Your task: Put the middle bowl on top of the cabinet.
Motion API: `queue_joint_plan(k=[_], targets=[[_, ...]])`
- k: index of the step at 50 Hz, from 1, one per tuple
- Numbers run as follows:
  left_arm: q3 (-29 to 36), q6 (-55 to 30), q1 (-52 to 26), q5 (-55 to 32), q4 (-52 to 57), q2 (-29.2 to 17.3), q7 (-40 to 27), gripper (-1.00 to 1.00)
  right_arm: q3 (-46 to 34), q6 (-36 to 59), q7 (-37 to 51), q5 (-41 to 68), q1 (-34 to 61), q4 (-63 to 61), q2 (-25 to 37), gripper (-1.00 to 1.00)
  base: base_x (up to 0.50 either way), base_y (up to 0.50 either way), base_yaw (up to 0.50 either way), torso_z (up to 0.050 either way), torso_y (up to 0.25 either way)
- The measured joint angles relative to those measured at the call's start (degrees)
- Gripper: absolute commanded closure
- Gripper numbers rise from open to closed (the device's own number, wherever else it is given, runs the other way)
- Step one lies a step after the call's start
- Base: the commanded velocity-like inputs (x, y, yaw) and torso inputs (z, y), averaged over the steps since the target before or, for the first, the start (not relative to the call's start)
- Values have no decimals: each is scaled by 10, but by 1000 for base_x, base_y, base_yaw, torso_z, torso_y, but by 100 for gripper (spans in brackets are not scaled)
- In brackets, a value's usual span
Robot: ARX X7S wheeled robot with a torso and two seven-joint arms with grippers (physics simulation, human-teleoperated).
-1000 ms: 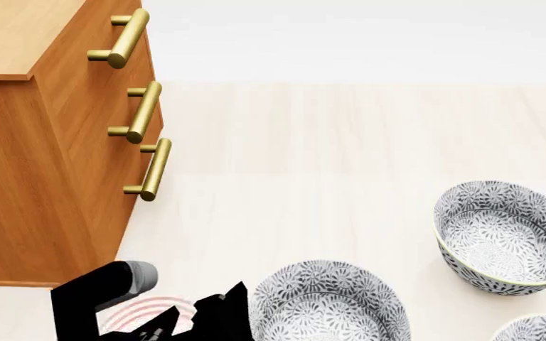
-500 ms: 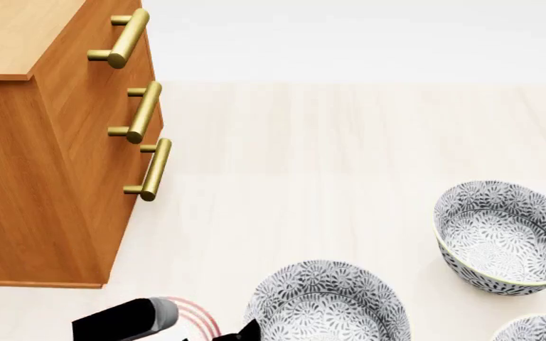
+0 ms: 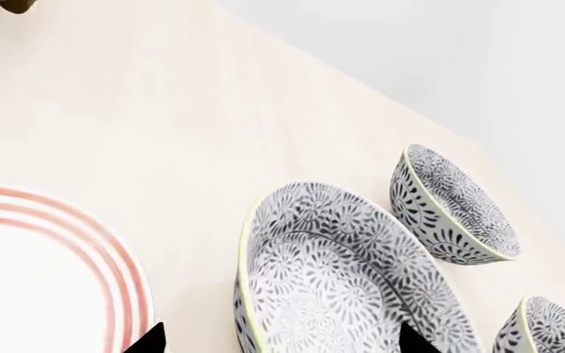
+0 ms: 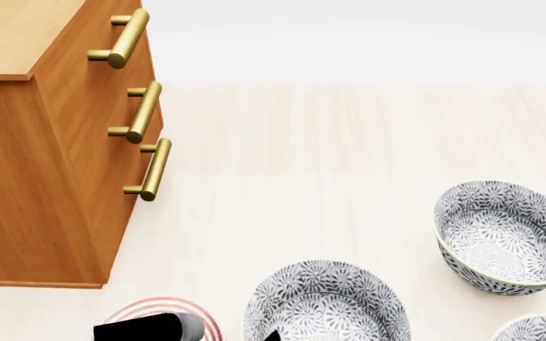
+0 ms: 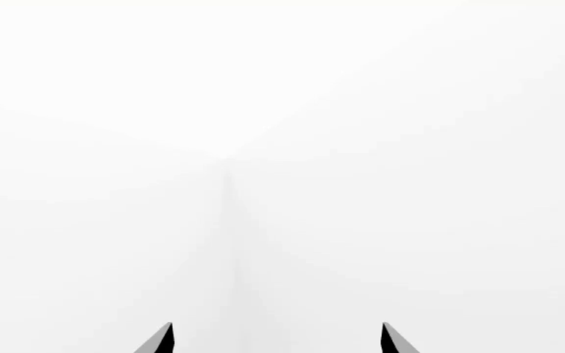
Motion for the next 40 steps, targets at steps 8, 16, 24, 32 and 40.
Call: queue_joint_plan(k=[8,16,24,32,40], targets=[[14,7,-5,8,-15,3,13,-100,1,-3,-1,0,-1,-1,-2,-100,0,0,0,0,0],[21,15,-17,11,-47,10,26,-100,2,-6,-2,0,-3,-2,-4,-100,0,0,0,0,0],[26,24,-31,16,-86,16,36,-100,6,-13,-6,1,-6,-2,-9,-100,0,0,0,0,0],[31,34,-41,18,-119,24,42,-100,9,-18,-12,3,-9,-2,-14,-100,0,0,0,0,0],[39,41,-48,19,-141,30,43,-100,14,-22,-19,7,-10,-1,-17,-100,0,0,0,0,0]])
